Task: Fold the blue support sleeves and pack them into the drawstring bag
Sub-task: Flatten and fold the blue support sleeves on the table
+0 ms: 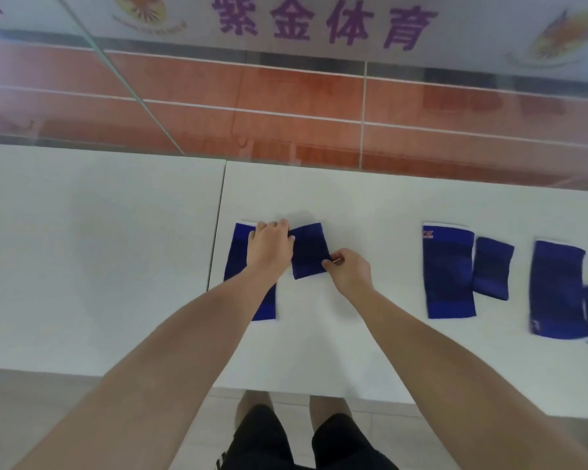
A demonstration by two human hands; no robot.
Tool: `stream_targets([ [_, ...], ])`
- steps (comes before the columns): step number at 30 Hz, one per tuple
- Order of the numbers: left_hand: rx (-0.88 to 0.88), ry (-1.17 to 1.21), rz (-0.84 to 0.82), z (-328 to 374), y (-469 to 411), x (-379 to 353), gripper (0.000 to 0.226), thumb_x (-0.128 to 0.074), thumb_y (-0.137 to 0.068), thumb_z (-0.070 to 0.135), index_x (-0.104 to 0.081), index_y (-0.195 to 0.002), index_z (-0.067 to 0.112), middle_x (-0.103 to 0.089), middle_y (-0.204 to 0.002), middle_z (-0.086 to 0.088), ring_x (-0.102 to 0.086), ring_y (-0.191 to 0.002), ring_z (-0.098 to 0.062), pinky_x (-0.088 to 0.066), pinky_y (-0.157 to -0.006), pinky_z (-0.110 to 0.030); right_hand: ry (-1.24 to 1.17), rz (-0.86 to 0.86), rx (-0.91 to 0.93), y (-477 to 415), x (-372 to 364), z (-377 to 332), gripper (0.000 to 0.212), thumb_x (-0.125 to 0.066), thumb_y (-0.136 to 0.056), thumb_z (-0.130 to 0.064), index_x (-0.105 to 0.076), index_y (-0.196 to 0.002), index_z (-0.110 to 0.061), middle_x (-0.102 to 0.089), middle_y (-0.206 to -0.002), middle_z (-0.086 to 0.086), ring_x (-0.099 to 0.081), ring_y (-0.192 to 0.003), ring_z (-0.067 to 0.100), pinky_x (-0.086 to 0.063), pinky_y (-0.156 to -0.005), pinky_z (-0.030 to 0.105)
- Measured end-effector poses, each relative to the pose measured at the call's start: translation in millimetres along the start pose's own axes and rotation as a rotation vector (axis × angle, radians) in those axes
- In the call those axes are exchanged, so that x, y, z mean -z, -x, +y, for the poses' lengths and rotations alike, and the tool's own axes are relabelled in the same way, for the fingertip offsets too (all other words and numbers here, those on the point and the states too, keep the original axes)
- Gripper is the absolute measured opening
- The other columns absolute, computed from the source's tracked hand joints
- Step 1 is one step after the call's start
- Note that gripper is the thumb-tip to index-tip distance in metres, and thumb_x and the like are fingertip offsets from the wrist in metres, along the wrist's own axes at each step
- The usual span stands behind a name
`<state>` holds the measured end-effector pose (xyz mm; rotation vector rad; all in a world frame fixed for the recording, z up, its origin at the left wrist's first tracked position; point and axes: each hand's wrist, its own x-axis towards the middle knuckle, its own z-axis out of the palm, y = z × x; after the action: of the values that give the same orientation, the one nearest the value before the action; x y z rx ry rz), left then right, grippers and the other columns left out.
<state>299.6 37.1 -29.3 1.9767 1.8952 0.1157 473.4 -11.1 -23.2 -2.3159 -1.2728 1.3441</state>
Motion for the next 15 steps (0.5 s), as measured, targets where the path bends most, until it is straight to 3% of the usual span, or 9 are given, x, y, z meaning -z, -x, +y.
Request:
stream_targets([
  [6, -0.091, 0.021, -0.010, -25.6, -1.8, 7.7, 0.031, -0.055, -0.097, 0.027, -0.056, -0.127, 0.017, -0.056, -0.127, -0.002, -0.044, -0.121, -0.024, -0.038, -0.102, -0.039, -0.046, 0.053, -0.013, 5.4, -0.9, 1.4, 0.021, -0.064, -0.094, -0.033, -0.055, -0.096, -0.014, -0.060, -0.083, -0.002, -0.057, -0.073, 0.018, -0.049, -0.068, 0.033],
  [10, -0.243, -0.178, -0.249, -66.9, 4.0, 25.3, 0.045, -0.055, -0.095, 0.026, -0.049, -0.140, 0.025, -0.036, -0.149, -0.001, -0.028, -0.140, -0.022, -0.026, -0.114, -0.042, 0.108, 0.083, 0.102, 26.0, 1.6, 5.2, 0.026, -0.049, -0.101, -0.032, -0.053, -0.082, -0.014, -0.060, -0.076, 0.001, -0.056, -0.069, 0.022, -0.046, -0.062, 0.034],
  [12, -0.259, -0.267, -0.305, -84.4, 10.2, 30.9, 0.048, -0.055, -0.095, 0.024, -0.046, -0.143, 0.028, -0.031, -0.153, -0.003, -0.025, -0.142, -0.024, -0.026, -0.115, -0.043, 0.159, 0.049, 0.117, 37.3, -3.5, 4.4, 0.032, -0.041, -0.103, -0.030, -0.048, -0.075, -0.015, -0.056, -0.072, 0.001, -0.052, -0.066, 0.022, -0.040, -0.058, 0.032],
  [15, -0.236, -0.338, -0.292, -102.2, 24.9, 38.4, 0.050, -0.054, -0.095, 0.023, -0.043, -0.142, 0.032, -0.038, -0.145, -0.006, -0.037, -0.131, -0.028, -0.033, -0.109, -0.043, 0.223, -0.042, 0.123, 54.2, -21.9, -0.7, 0.029, -0.038, -0.102, -0.019, -0.041, -0.073, -0.015, -0.049, -0.070, -0.001, -0.046, -0.067, 0.019, -0.036, -0.057, 0.027],
])
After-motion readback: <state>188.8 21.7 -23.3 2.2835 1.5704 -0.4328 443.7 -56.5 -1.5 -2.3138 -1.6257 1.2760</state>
